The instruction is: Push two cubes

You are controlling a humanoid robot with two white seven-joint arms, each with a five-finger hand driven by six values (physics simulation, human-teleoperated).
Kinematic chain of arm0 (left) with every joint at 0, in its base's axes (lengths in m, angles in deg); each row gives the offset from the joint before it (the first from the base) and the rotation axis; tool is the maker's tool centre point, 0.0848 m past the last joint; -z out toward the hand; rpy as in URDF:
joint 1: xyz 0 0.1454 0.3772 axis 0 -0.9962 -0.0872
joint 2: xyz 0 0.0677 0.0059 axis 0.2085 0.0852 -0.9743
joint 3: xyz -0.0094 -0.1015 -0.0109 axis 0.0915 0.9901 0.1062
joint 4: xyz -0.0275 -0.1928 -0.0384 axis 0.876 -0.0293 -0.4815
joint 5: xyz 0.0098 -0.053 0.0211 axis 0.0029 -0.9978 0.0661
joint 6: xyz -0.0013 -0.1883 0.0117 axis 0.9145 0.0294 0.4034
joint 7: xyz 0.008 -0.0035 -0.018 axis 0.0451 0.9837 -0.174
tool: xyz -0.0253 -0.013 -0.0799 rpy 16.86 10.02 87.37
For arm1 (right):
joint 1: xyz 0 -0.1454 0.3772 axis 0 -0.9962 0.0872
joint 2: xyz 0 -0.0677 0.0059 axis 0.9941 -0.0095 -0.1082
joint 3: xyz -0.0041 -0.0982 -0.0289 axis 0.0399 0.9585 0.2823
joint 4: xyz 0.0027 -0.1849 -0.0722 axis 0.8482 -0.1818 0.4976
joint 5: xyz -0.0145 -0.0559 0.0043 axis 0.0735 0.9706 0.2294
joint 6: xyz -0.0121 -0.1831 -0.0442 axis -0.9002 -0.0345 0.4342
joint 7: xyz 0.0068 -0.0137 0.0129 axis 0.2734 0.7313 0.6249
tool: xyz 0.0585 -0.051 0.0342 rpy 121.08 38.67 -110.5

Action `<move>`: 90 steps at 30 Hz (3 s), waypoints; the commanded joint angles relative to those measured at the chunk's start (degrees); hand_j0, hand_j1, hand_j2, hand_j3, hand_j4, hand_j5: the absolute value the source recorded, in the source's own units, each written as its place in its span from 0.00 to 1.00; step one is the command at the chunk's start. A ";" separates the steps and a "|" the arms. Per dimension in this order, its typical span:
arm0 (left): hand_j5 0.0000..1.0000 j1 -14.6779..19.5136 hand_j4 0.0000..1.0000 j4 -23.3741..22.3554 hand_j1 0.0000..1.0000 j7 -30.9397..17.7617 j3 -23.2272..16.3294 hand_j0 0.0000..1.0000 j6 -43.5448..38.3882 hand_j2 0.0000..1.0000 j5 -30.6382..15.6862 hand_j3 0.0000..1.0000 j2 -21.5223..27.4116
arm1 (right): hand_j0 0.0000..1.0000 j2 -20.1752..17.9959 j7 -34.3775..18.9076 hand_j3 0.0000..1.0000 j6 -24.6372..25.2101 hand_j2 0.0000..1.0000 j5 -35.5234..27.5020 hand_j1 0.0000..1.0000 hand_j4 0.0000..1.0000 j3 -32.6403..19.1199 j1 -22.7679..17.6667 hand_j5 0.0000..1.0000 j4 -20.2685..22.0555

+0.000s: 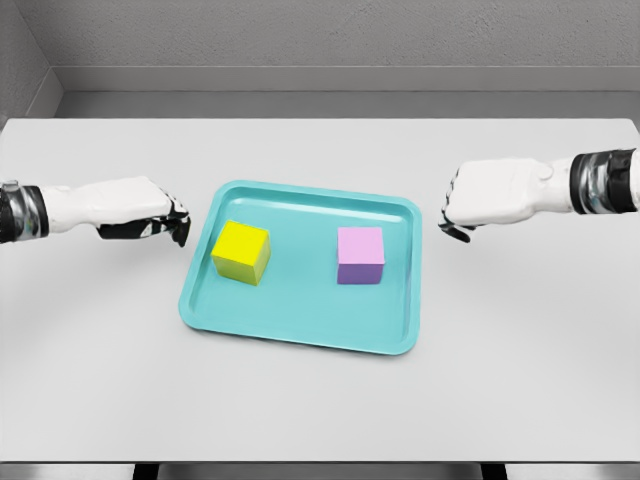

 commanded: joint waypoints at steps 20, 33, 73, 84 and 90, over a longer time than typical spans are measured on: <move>0.16 0.79 0.16 -0.93 0.16 0.02 -3.76 0.16 -0.15 0.16 3.11 0.16 -4.67 | 0.00 9.54 0.01 0.00 0.13 0.00 3.94 0.00 0.00 11.50 4.39 0.00 -6.71; 0.16 3.16 0.16 -6.11 0.16 0.02 -3.85 0.16 -0.15 0.16 4.95 0.16 -9.85 | 0.00 14.29 0.01 0.00 0.13 0.00 4.29 0.00 0.00 15.19 6.15 0.00 -15.67; 0.17 6.59 0.17 -8.57 0.17 0.02 -3.85 0.17 -0.15 0.17 2.32 0.17 -16.53 | 1.00 0.93 0.01 1.00 0.13 1.00 -14.61 1.00 1.00 -2.13 2.37 1.00 -18.14; 0.18 8.35 0.18 -10.95 0.18 0.02 -5.43 0.18 -0.15 0.18 -1.38 0.18 -9.06 | 1.00 0.76 0.01 1.00 0.13 1.00 -16.89 1.00 1.00 -1.51 1.67 1.00 -17.96; 0.18 8.17 0.18 -10.68 0.18 0.02 -8.24 0.18 -0.15 0.18 0.03 0.18 -10.56 | 1.00 0.76 0.01 1.00 0.13 1.00 -16.89 1.00 1.00 -1.51 1.67 1.00 -17.87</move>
